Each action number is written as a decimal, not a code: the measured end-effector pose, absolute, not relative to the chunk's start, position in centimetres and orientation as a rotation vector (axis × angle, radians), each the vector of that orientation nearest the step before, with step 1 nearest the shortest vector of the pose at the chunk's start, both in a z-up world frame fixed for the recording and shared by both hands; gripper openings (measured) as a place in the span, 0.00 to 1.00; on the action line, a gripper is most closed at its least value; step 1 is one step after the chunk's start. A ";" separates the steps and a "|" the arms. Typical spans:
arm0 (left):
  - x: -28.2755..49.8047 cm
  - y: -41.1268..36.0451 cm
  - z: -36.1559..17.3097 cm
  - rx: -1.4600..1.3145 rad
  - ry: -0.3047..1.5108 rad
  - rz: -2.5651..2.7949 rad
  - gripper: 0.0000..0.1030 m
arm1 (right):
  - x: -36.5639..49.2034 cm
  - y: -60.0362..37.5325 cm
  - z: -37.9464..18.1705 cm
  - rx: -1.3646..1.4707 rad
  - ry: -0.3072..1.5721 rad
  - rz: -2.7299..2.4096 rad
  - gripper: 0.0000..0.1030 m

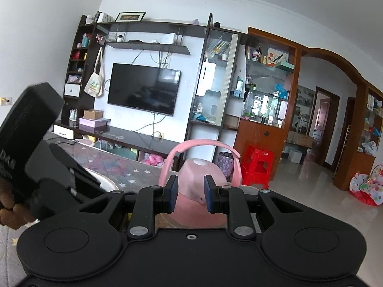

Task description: Clean container

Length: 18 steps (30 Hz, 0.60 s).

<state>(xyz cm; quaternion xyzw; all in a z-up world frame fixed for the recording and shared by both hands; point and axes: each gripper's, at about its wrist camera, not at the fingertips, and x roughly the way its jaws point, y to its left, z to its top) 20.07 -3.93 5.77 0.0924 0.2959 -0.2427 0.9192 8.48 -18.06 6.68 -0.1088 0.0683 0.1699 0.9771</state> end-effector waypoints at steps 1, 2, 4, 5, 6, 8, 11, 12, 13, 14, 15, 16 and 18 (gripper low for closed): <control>20.1 -3.9 5.9 0.183 0.601 -0.501 0.12 | 8.4 -18.0 6.7 -0.221 0.136 0.343 0.24; 20.1 -3.9 5.9 0.183 0.593 -0.506 0.11 | 8.4 -17.9 6.8 -0.222 0.135 0.343 0.24; 20.1 -4.3 5.8 0.197 0.587 -0.510 0.10 | 8.4 -17.5 7.0 -0.222 0.131 0.341 0.24; 20.2 -4.5 5.5 0.205 0.592 -0.510 0.10 | 8.4 -17.7 7.0 -0.221 0.130 0.340 0.24; 20.3 -4.7 5.2 0.210 0.599 -0.510 0.10 | 8.4 -17.8 7.1 -0.221 0.128 0.340 0.24; 20.4 -4.8 4.6 0.212 0.615 -0.515 0.09 | 8.5 -17.5 7.2 -0.220 0.126 0.346 0.24; 20.4 -5.0 3.8 0.220 0.637 -0.518 0.08 | 8.7 -16.7 7.2 -0.223 0.126 0.360 0.24; 20.5 -5.0 3.6 0.222 0.642 -0.519 0.08 | 8.8 -16.4 7.1 -0.226 0.127 0.365 0.24; 20.7 -5.0 3.5 0.224 0.646 -0.520 0.08 | 8.8 -16.2 7.0 -0.228 0.130 0.370 0.24; 20.8 -5.1 3.1 0.234 0.650 -0.518 0.08 | 8.9 -15.9 6.9 -0.229 0.133 0.375 0.24; 20.8 -5.2 2.8 0.242 0.651 -0.518 0.08 | 9.1 -15.6 6.9 -0.228 0.136 0.378 0.24; 20.7 -5.2 2.6 0.245 0.652 -0.518 0.08 | 9.2 -15.4 6.8 -0.228 0.140 0.381 0.24; 20.7 -5.2 2.2 0.245 0.655 -0.518 0.08 | 9.6 -14.8 6.7 -0.226 0.147 0.386 0.24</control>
